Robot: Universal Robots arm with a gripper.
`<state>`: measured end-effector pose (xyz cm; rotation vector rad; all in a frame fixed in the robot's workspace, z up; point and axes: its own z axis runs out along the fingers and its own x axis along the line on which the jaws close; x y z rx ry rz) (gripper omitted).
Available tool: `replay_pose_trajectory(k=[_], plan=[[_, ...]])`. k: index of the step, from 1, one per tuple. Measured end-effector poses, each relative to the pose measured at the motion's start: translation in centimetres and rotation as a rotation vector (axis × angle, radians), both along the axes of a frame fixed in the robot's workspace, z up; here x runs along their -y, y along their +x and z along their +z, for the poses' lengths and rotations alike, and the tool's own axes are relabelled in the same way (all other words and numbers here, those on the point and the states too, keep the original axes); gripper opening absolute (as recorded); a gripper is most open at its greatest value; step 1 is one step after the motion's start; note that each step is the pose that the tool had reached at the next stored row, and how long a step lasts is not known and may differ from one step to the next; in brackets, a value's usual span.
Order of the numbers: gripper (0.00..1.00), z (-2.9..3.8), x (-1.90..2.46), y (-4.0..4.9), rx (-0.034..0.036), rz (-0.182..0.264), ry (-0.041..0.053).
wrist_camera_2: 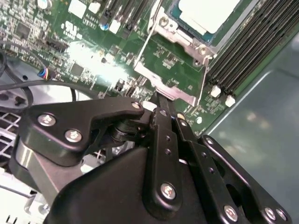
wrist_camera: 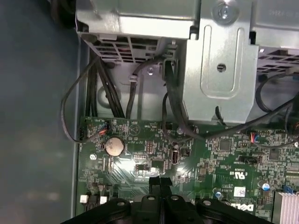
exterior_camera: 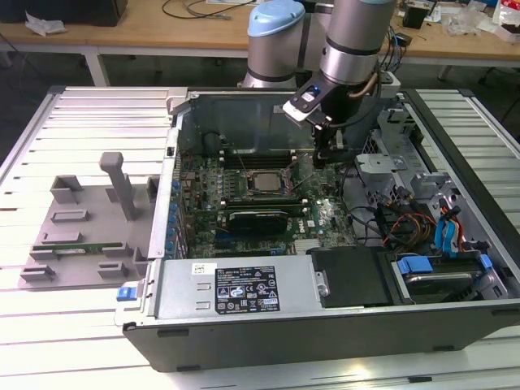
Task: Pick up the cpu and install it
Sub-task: 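Close the cpu cover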
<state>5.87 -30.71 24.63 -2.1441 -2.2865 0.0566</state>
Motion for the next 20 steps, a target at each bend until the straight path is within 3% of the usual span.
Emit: replay_pose_trajectory(k=[20], plan=[[0.11,-0.18,0.00,-3.17,0.0001,0.000,0.0001]])
